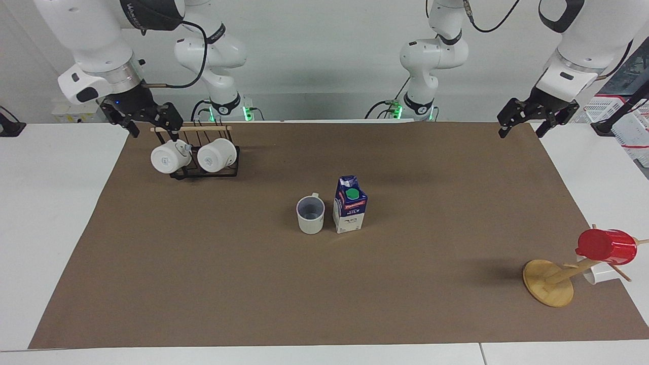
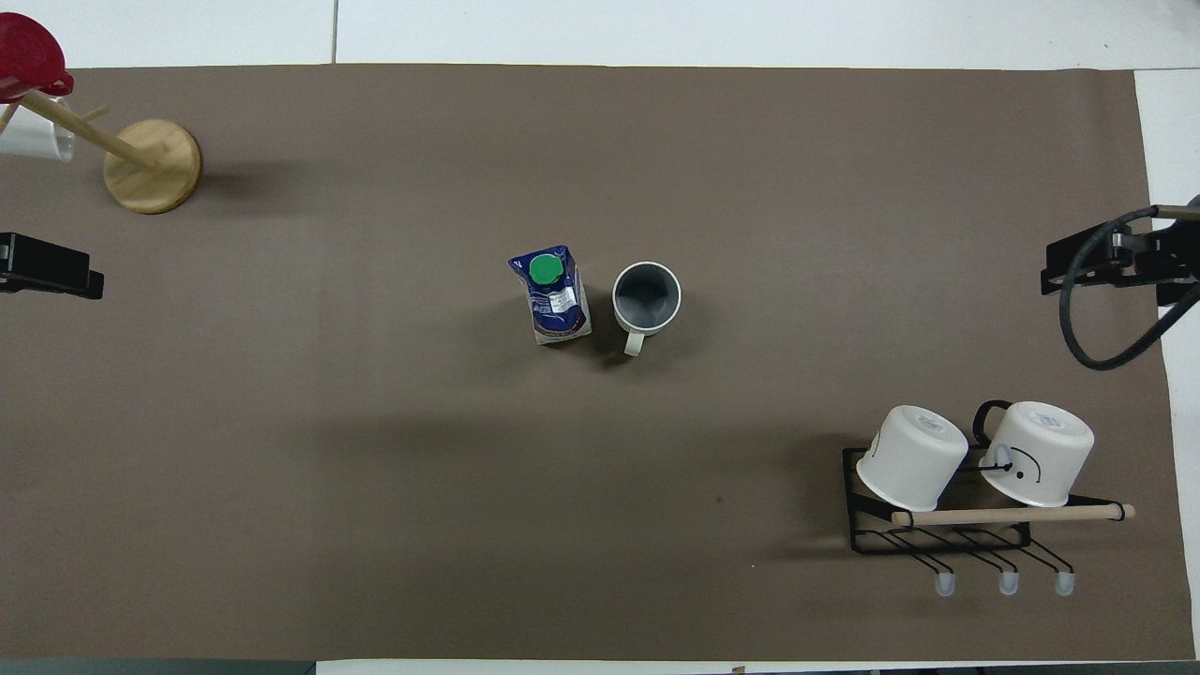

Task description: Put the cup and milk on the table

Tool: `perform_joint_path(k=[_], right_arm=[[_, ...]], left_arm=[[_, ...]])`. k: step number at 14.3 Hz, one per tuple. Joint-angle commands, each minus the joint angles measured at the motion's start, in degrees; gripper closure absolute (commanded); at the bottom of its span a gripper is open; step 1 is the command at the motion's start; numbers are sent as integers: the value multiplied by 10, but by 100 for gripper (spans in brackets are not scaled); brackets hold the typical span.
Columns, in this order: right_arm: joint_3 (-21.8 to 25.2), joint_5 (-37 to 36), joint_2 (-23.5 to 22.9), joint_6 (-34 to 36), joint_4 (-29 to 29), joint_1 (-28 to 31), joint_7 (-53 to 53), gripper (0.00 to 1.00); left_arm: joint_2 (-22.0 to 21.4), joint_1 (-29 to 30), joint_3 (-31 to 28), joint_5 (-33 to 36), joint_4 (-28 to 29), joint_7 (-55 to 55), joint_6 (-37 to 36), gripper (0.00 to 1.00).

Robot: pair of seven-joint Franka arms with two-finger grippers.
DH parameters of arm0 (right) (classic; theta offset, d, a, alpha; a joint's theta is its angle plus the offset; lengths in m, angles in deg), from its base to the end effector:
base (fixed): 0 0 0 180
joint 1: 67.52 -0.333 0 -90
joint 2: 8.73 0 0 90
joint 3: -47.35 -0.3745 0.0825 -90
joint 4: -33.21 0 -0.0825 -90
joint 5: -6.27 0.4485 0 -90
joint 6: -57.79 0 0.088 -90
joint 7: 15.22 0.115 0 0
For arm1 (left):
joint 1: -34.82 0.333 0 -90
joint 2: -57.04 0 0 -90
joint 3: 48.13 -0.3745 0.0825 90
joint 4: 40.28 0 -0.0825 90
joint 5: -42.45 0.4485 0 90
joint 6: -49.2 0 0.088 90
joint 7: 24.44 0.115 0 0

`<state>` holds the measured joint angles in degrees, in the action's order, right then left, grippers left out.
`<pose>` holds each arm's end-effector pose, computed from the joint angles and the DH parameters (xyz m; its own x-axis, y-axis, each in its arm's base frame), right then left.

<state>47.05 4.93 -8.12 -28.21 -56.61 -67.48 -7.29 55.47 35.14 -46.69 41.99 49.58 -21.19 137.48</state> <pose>0.6073 -0.0001 0.6773 0.9895 -0.1351 -0.0522 -0.1336 -0.9906 0.0309 0.6059 -0.0130 0.6904 0.9971 -0.0764 0.0002 -0.0764 -0.9970 0.0073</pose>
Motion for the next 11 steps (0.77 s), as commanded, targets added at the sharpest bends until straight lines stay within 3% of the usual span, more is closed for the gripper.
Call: perform_joint_path(k=[1, 11], right_arm=[[-5, 4, -4, 1, 9, 4, -4, 0], [-5, 4, -3, 1, 9, 7, -32, 0]], left_arm=[[1, 5, 0, -9, -6, 6, -6, 0], [-4, 5, 0, -7, 2, 4, -9, 0]])
